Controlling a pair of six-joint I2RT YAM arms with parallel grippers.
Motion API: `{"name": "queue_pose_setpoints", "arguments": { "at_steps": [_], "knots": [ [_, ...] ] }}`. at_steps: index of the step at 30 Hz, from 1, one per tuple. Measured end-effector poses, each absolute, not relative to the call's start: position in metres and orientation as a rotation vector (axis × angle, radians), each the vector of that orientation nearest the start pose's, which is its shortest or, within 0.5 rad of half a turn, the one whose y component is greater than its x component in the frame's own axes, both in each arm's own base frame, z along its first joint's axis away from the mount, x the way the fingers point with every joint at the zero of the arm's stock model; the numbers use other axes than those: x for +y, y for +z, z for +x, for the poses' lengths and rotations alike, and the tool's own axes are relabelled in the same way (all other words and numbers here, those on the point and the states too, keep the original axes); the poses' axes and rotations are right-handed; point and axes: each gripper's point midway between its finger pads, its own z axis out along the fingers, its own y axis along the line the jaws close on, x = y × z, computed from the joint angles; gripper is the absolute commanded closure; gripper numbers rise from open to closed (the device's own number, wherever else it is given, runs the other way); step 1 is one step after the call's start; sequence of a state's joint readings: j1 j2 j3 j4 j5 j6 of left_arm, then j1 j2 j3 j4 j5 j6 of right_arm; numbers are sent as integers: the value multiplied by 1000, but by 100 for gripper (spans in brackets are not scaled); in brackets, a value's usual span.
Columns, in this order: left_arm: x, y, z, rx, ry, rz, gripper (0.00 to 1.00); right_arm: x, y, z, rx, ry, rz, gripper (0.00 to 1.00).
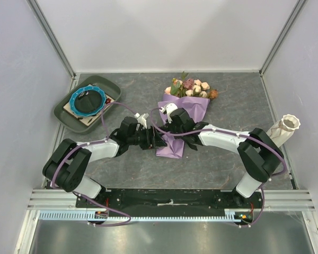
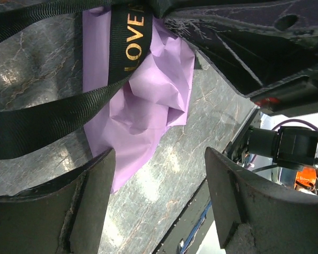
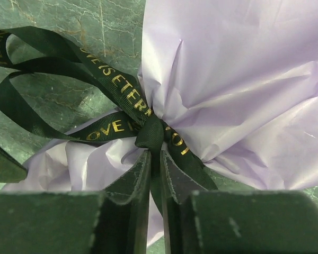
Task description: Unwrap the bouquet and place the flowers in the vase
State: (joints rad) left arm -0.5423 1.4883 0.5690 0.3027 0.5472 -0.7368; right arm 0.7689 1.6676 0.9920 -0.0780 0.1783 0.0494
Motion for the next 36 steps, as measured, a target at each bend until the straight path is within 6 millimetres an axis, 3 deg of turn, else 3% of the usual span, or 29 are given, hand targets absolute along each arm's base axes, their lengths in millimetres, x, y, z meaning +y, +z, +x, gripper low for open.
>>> {"name": "queue_pose_setpoints", "arguments": {
  "at_steps": [2, 11, 15, 20, 23, 29, 30, 32, 33, 36],
  "knots": [
    [-278, 69, 239, 2404, -1267, 108, 24, 276, 71, 326, 2199, 203, -742, 99],
    [-279, 58, 243, 2421, -1252, 73, 26, 286, 87, 321, 2160, 198, -742, 100],
    [-278, 53, 244, 2429, -1239, 53, 31, 285, 117, 320, 2113, 215, -664, 100],
    [-276, 38, 246, 2464, -1208, 12, 29, 285, 180, 315, 1990, 352, -509, 100],
    [-280, 37, 248, 2452, -1237, -2, 39, 289, 205, 316, 1941, 418, -447, 100],
    [-279, 29, 247, 2469, -1238, -48, 64, 290, 227, 313, 1933, 465, -388, 100],
    [-278, 28, 247, 2472, -1232, -56, 72, 288, 238, 312, 1920, 477, -376, 100],
    [-277, 25, 246, 2477, -1222, -72, 78, 287, 272, 311, 1878, 507, -348, 100],
    [-276, 24, 247, 2478, -1212, -80, 84, 287, 294, 311, 1843, 530, -329, 100],
    [-274, 22, 248, 2479, -1196, -92, 85, 281, 367, 305, 1714, 604, -268, 100]
  ]
}}
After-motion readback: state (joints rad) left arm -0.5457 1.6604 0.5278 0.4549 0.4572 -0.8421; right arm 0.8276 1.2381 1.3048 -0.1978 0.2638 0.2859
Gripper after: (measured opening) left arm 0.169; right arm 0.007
